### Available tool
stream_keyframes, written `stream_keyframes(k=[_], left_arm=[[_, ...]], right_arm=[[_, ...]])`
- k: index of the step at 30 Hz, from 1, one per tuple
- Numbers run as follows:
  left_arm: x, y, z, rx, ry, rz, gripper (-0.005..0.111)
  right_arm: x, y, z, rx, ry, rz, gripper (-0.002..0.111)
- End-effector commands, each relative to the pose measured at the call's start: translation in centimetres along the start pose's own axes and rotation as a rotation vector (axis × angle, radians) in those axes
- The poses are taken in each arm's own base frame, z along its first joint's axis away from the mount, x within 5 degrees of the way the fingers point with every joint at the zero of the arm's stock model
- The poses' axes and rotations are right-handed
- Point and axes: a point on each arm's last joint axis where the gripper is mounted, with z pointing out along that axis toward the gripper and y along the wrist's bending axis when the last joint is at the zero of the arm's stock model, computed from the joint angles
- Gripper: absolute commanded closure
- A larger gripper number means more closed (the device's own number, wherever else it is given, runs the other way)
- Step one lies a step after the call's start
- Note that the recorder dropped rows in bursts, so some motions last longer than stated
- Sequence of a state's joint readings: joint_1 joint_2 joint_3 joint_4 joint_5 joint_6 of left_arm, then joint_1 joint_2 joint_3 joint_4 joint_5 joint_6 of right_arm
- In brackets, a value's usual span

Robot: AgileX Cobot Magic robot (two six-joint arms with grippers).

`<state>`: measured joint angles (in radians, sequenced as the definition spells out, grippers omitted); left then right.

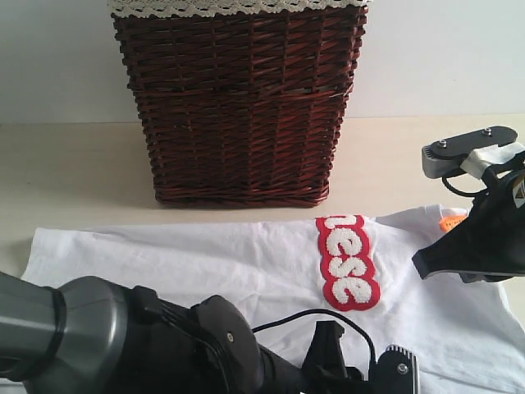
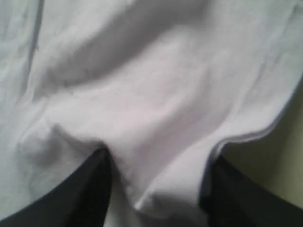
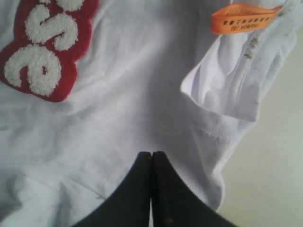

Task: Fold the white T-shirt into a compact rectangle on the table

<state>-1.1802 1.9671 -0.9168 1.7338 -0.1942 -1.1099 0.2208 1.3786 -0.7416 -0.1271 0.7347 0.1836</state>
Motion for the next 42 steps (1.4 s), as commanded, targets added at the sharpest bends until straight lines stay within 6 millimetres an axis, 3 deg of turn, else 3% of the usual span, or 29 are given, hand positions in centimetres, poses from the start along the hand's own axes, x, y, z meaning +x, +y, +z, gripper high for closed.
stream_keyframes(k=[1, 2, 8, 14, 21, 27, 29, 31, 32, 34, 36, 40, 42], left_arm=[[0.2, 0.1, 0.8, -0.017, 0.028, 0.002, 0.092], [0.1, 0.2, 0.8, -0.020, 0.023, -0.016, 0.104], [-1.2, 0.8, -0.3, -0.045, -0.025, -0.056, 0.107], [-3.4, 2.6, -5.1, -0.122, -0.152, -0.079, 0.107], [-2.9, 8.5, -7.8, -0.155, -0.267, -0.268, 0.107], [-1.6, 13.9, -7.2, -0.176, -0.362, -0.482, 0.107], [-0.8, 15.3, -6.2, -0.184, -0.371, -0.544, 0.101], [0.0, 16.2, -5.5, -0.200, -0.357, -0.572, 0.086], [0.9, 16.8, -4.9, -0.226, -0.334, -0.600, 0.064], [2.0, 17.5, -4.5, -0.269, -0.307, -0.683, 0.031], [2.8, 18.1, -4.5, -0.343, -0.276, -0.806, 0.032], [2.9, 18.0, -4.5, -0.354, -0.250, -0.756, 0.052], [2.6, 17.9, -4.8, -0.336, -0.256, -0.727, 0.055]], right_arm=[[0.0, -0.1, 0.0, 0.000, -0.008, -0.003, 0.108], [0.0, -0.1, 0.0, 0.000, -0.008, -0.003, 0.108], [0.0, -0.2, -0.1, 0.011, -0.014, -0.013, 0.108], [-0.5, -2.1, -0.9, 0.203, -0.111, 0.091, 0.108], [0.0, -1.9, -1.6, 0.171, -0.100, 0.142, 0.108], [0.5, -1.3, -1.5, 0.108, -0.041, 0.129, 0.108], [0.5, -1.2, -1.5, 0.097, -0.033, 0.126, 0.108], [0.6, -1.3, -1.5, 0.100, -0.030, 0.125, 0.108], [0.6, -1.3, -1.5, 0.103, -0.025, 0.121, 0.108], [0.6, -1.3, -1.5, 0.103, -0.022, 0.117, 0.108], [0.6, -1.3, -1.5, 0.102, -0.026, 0.110, 0.108], [1.0, -0.6, -1.5, 0.033, 0.021, 0.063, 0.108], [1.6, 0.1, -1.5, -0.050, 0.093, -0.019, 0.108]])
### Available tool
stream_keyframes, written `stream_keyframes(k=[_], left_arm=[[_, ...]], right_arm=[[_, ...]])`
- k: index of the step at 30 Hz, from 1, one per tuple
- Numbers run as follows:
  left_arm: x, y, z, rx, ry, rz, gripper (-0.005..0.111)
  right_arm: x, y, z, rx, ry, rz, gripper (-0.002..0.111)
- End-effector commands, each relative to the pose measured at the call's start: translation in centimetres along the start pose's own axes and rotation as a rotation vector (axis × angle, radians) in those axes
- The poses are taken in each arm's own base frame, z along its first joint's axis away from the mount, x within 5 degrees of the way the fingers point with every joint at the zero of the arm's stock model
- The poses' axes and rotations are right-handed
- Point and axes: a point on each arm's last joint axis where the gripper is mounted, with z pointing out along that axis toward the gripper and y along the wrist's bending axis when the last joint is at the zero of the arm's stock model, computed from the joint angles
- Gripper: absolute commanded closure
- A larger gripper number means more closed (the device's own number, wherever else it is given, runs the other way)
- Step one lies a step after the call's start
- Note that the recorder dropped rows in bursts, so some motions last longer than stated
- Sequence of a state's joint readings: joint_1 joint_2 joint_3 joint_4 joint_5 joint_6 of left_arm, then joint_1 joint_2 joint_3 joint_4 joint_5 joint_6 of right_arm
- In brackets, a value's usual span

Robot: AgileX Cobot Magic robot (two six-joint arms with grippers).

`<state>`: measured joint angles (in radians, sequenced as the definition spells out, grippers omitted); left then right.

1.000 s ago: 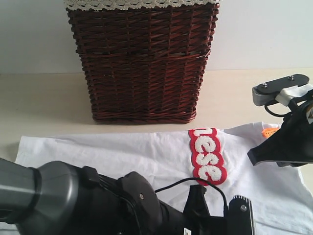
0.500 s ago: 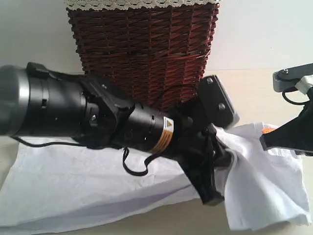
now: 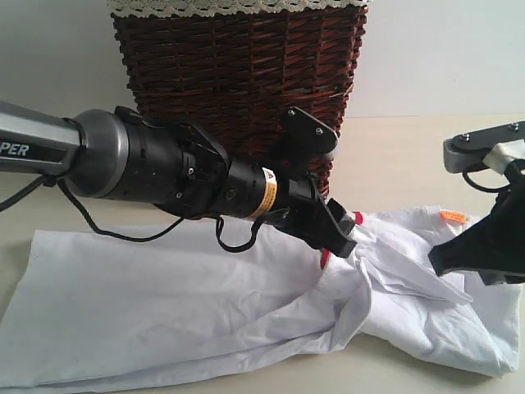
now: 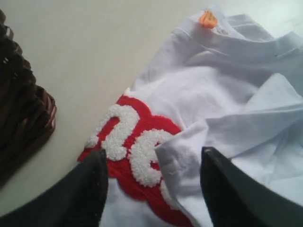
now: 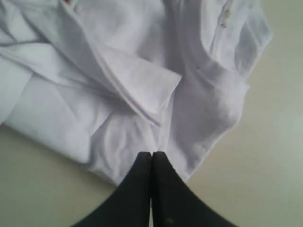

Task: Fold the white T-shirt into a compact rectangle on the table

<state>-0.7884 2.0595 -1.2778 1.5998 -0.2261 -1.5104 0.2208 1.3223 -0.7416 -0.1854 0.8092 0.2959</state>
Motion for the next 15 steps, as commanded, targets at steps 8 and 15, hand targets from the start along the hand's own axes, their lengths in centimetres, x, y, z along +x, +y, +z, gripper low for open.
stream_keyframes(k=[8, 15], left_arm=[[-1.1, -0.9, -4.2, 0.051, -0.021, 0.065, 0.055], [0.9, 1.0, -7.8, 0.005, 0.000, 0.026, 0.055]], right_arm=[[-0.6, 1.6, 2.7, -0.134, 0.036, -0.098, 0.108], [-1.4, 3.0, 7.8, -0.188, 0.099, -0.006, 0.108]])
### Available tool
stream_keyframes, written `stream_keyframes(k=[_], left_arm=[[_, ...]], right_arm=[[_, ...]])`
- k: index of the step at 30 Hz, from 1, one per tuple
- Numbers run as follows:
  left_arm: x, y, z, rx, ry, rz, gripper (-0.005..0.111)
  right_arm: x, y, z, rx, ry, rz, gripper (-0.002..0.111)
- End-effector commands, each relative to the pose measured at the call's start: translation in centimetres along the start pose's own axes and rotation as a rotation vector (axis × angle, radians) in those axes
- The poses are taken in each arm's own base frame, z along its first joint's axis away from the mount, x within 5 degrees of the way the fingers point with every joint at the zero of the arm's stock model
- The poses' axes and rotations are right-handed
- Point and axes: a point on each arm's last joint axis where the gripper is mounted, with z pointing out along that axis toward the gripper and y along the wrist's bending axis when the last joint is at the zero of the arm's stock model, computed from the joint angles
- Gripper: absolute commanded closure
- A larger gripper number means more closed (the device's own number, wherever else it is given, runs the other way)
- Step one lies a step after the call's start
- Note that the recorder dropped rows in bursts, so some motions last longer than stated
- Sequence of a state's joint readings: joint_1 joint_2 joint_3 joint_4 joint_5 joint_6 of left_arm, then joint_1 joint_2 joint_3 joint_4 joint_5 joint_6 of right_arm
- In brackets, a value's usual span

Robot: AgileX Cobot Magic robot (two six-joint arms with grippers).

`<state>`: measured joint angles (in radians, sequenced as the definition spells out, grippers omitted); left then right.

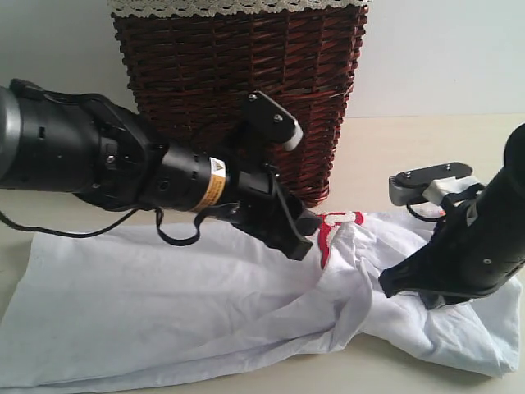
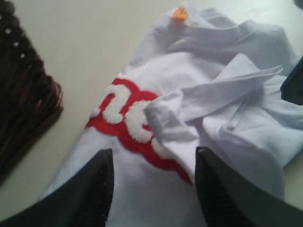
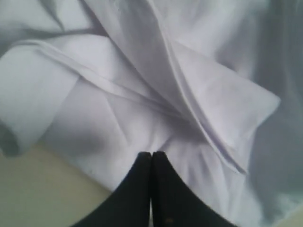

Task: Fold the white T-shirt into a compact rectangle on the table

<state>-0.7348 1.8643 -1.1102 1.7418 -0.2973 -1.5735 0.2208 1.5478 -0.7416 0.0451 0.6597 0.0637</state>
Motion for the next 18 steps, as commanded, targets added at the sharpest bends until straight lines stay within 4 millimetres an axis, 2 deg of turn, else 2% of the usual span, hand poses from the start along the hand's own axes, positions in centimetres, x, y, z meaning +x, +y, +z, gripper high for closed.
stream_keyframes(k=[1, 5, 8, 15, 18], left_arm=[[0.6, 0.8, -2.4, -0.020, -0.008, -0.024, 0.055], [0.6, 0.7, -3.5, -0.014, -0.021, -0.026, 0.055], [0.5, 0.1, -3.7, 0.044, -0.026, -0.028, 0.055], [0.5, -0.6, -3.8, 0.122, -0.026, -0.032, 0.055], [0.4, -1.0, -3.8, 0.158, -0.025, -0.045, 0.055]], right_arm=[[-0.7, 0.3, 2.9, -0.055, -0.004, 0.070, 0.108], [-1.1, 0.4, 4.9, -0.064, -0.007, 0.073, 0.108], [-2.6, 0.3, 5.6, -0.058, -0.112, 0.112, 0.108], [-7.6, 0.6, 3.4, -0.083, -0.361, 0.146, 0.108], [-8.6, 0.7, 3.6, -0.087, -0.366, 0.153, 0.108]])
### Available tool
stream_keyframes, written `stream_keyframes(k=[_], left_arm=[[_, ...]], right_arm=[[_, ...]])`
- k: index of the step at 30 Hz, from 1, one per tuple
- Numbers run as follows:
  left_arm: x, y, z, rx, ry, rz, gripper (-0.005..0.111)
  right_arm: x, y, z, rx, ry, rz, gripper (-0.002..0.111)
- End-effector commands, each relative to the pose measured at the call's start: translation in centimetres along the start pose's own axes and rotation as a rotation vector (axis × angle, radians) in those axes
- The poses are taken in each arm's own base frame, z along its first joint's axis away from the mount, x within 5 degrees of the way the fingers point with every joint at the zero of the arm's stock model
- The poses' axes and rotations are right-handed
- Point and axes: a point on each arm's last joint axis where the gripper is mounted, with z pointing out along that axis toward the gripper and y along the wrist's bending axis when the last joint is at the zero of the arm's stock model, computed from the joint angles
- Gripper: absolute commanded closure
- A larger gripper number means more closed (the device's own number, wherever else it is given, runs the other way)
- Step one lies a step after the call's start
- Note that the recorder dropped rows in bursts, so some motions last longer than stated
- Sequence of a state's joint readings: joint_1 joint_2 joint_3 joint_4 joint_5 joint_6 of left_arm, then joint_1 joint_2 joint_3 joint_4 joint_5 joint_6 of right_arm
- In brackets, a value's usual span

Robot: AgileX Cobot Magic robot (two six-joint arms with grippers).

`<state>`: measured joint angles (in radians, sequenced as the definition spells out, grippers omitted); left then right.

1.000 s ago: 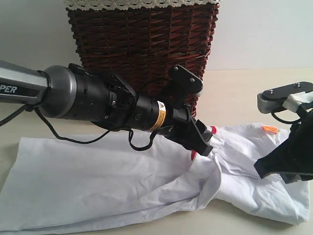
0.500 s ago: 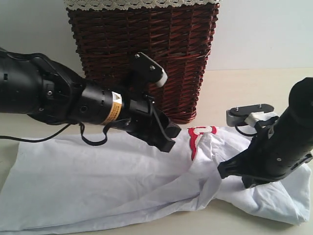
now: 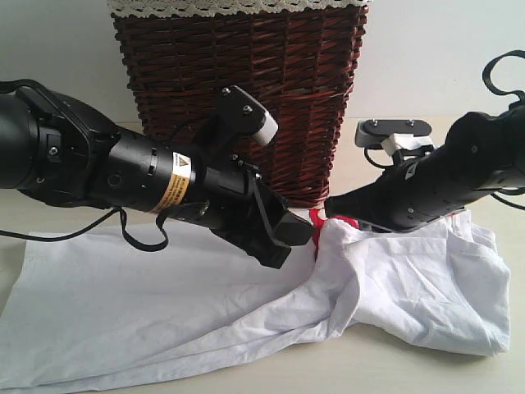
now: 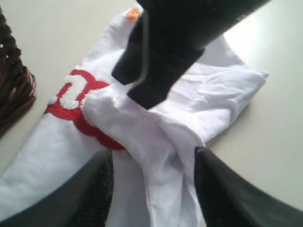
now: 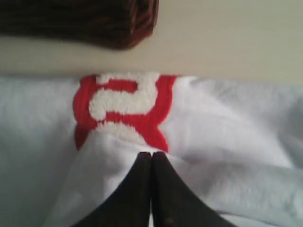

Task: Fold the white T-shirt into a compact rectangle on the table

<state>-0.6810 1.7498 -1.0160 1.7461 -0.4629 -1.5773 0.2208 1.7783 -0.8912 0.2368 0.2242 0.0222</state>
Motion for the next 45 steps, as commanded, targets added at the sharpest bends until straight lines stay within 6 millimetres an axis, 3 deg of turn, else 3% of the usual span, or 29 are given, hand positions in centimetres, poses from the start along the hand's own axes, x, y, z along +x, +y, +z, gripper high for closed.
stream_keyframes(k=[1, 4, 10, 13, 20, 27, 36, 42, 45], left_arm=[[-0.1, -0.8, -0.2, 0.078, -0.003, -0.020, 0.055], [0.0, -2.1, -0.1, 0.185, -0.004, 0.060, 0.055], [0.7, -3.0, 3.2, 0.170, 0.025, 0.114, 0.055], [0.1, -3.2, 5.0, 0.174, 0.002, 0.078, 0.055], [-0.7, -2.7, 9.4, 0.153, -0.003, 0.050, 0.056], [1.3, 0.0, 13.0, -0.045, 0.074, -0.103, 0.056], [1.9, 2.0, 12.8, -0.175, 0.088, -0.162, 0.056], [1.6, 3.5, 11.4, -0.132, 0.064, -0.278, 0.056], [0.2, 3.8, 9.7, -0.048, 0.034, -0.285, 0.056]], right_arm=[[-1.0, 0.0, 0.6, 0.001, 0.007, 0.009, 0.108], [-1.4, -0.4, -0.4, 0.005, 0.002, 0.036, 0.108], [-0.9, -5.7, -3.5, 0.077, 0.138, 0.288, 0.108], [0.1, -7.1, -4.7, 0.102, 0.208, 0.306, 0.108], [1.4, -7.5, -6.5, 0.161, 0.341, 0.216, 0.108], [2.2, -7.5, -6.7, 0.140, 0.443, 0.120, 0.108], [2.3, -8.2, -6.8, 0.211, 0.455, 0.065, 0.108], [3.2, -11.5, -7.4, 0.346, 0.342, 0.265, 0.094], [4.0, -12.6, -8.1, 0.332, 0.225, 0.314, 0.097]])
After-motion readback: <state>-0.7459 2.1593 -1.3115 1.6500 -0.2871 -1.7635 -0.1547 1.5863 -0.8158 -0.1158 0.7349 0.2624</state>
